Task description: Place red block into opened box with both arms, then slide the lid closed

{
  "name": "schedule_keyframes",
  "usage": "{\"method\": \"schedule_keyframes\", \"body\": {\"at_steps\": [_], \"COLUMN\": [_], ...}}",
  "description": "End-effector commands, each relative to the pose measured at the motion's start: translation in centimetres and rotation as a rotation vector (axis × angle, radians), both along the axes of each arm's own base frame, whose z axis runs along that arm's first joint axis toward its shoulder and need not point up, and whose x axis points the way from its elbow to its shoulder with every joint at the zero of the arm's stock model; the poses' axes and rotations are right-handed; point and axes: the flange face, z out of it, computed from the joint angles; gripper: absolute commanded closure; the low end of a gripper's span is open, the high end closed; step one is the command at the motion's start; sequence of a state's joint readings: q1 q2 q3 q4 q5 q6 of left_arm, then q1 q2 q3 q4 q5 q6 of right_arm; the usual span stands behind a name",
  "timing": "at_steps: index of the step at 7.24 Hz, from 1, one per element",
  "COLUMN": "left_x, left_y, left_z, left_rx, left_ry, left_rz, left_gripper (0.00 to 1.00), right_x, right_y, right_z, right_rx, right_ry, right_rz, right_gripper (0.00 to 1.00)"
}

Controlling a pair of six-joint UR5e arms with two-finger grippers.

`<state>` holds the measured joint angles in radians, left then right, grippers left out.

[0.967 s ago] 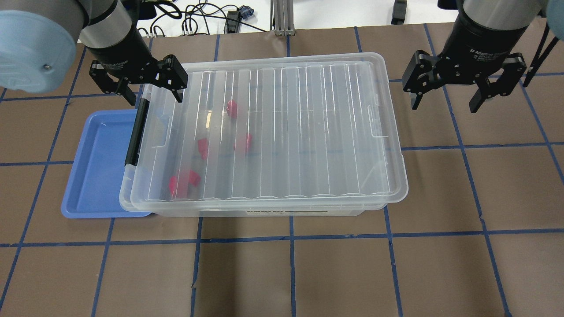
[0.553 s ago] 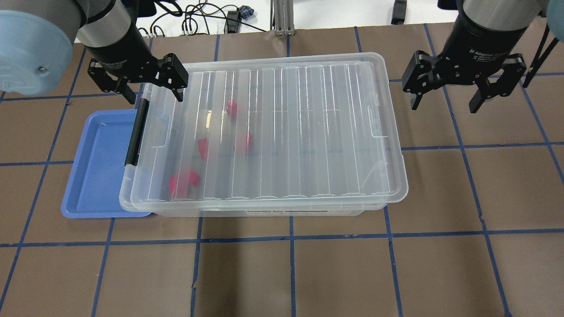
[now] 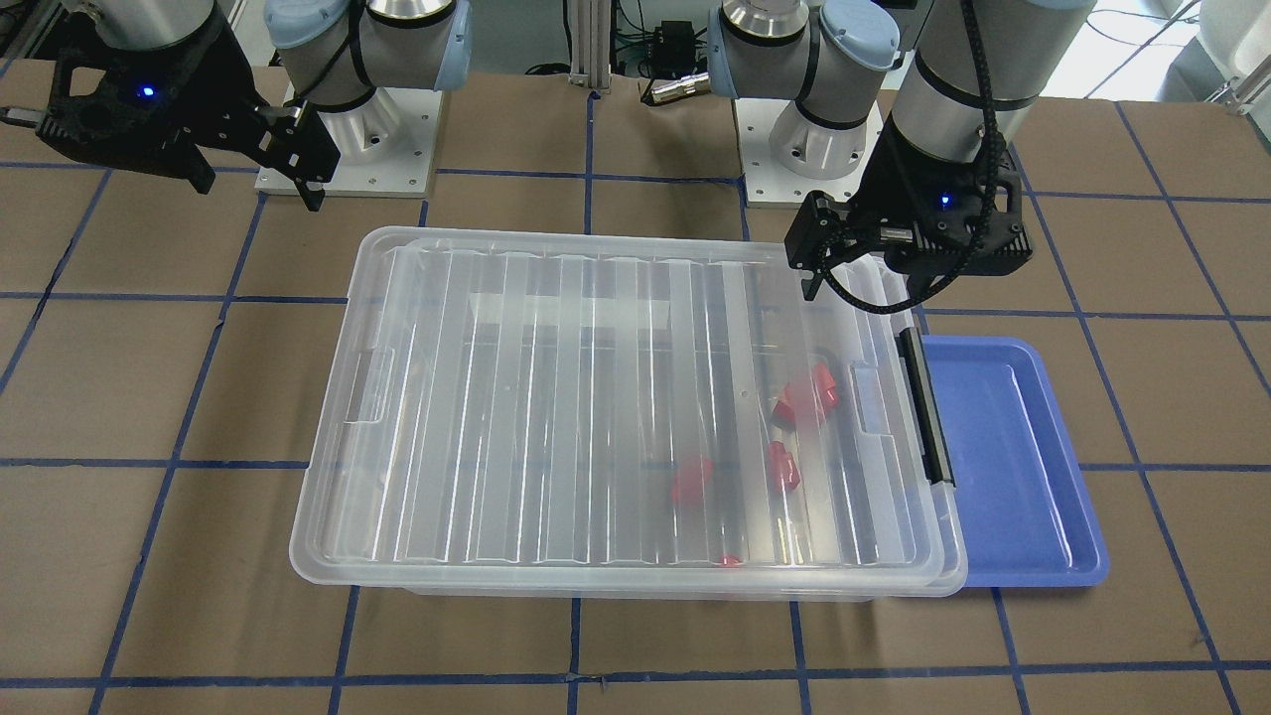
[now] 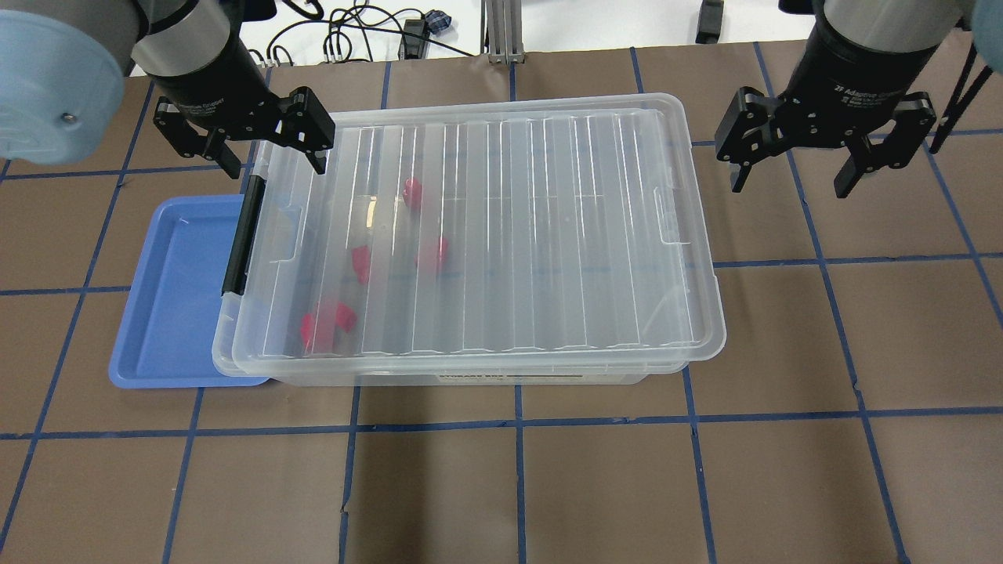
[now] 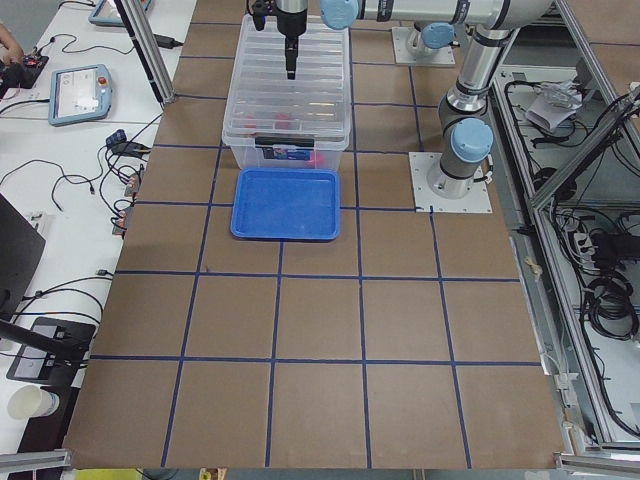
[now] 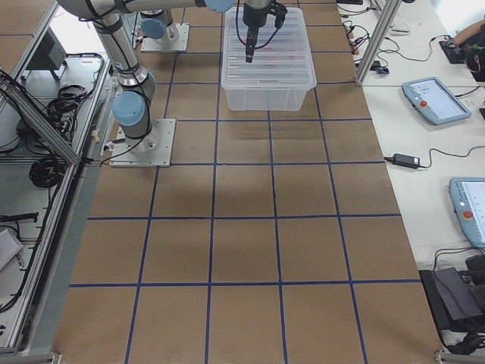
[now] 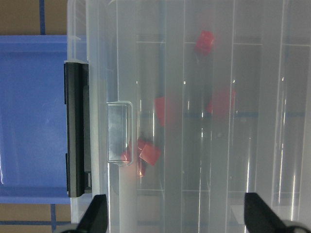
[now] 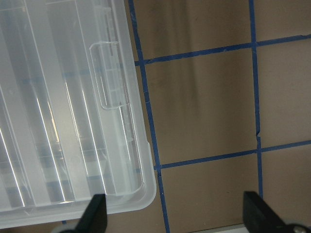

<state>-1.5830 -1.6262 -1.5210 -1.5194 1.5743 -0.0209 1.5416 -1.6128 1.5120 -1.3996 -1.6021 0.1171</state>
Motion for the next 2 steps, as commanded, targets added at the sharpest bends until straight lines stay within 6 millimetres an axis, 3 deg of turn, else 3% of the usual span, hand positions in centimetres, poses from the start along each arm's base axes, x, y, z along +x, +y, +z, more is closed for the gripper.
{"method": "schedule_keyframes", "body": {"at_steps": [1,2], "left_x": [0.01,0.03], "left_y": [0.53,0.42], "left_z": [0.37,0.23], "left_rx": [-0.006,-0.005], "left_ry": [-0.001,-0.003], "left_rz": [-0.003,-0.003], "left_gripper": [0.00,0.00], "right_x": [-0.04,-0.03], "right_y": [0.00,-0.02], "right_z": [-0.27,-0.12], "right_rx": [0.005,0.002], "right_ry": [0.004,0.002], "right_rz": [0.002,0.001], "right_gripper": [0.00,0.00]}}
